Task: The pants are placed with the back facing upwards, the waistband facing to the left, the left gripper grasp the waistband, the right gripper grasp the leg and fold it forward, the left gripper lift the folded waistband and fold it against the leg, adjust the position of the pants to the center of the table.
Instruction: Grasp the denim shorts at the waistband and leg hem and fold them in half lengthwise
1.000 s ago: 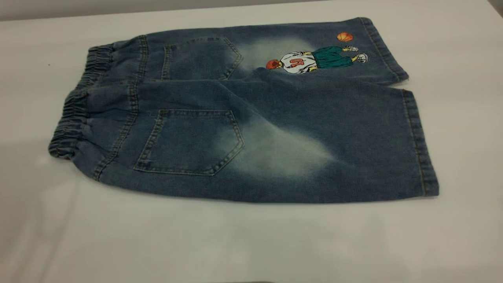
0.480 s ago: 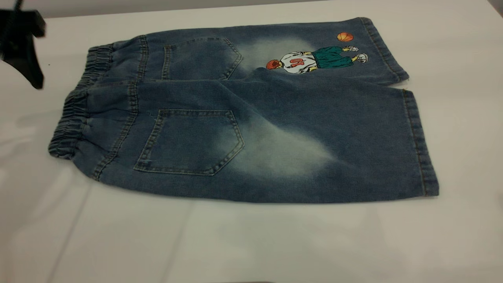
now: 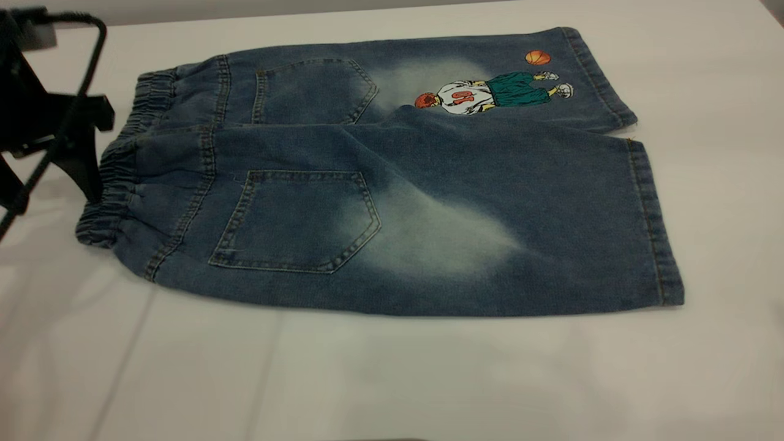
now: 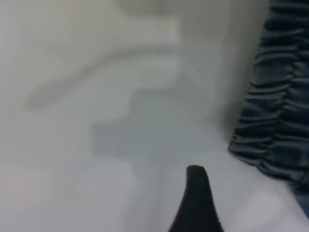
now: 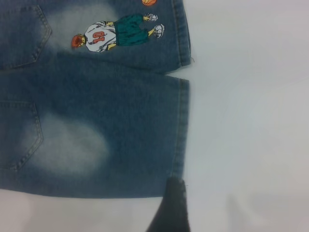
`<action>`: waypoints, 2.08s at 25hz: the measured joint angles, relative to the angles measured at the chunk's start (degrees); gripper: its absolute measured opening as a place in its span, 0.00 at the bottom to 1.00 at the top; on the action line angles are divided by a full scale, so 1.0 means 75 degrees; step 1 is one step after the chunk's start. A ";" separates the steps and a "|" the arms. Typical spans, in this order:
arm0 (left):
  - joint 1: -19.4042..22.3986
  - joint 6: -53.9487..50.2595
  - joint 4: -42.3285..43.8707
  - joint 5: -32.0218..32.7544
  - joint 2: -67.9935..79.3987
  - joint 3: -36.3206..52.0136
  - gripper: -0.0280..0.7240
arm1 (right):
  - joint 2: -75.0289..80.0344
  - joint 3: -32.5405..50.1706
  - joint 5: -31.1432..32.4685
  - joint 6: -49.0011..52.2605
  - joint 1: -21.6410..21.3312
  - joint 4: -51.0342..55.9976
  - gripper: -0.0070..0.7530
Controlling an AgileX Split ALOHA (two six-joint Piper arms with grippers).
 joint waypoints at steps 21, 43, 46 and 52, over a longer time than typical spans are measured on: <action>-0.0035 0.0262 -0.0713 -0.0847 0.1108 -0.0107 0.70 | 0.0000 0.0000 -0.0030 -0.0008 0.0000 0.0000 0.78; -0.0067 0.1491 -0.0840 0.0118 0.0302 -0.0868 0.15 | 0.2154 -0.1049 -0.0076 -0.2550 0.0000 0.1500 0.78; -0.0067 0.1615 -0.0840 0.0427 0.0302 -0.1093 0.15 | 0.2922 -0.1058 -0.0058 -0.2826 0.0247 0.1597 0.78; -0.0067 0.1677 -0.0840 0.0772 0.0302 -0.1352 0.15 | 0.4126 -0.1058 -0.0020 -0.2834 0.1913 0.1228 0.78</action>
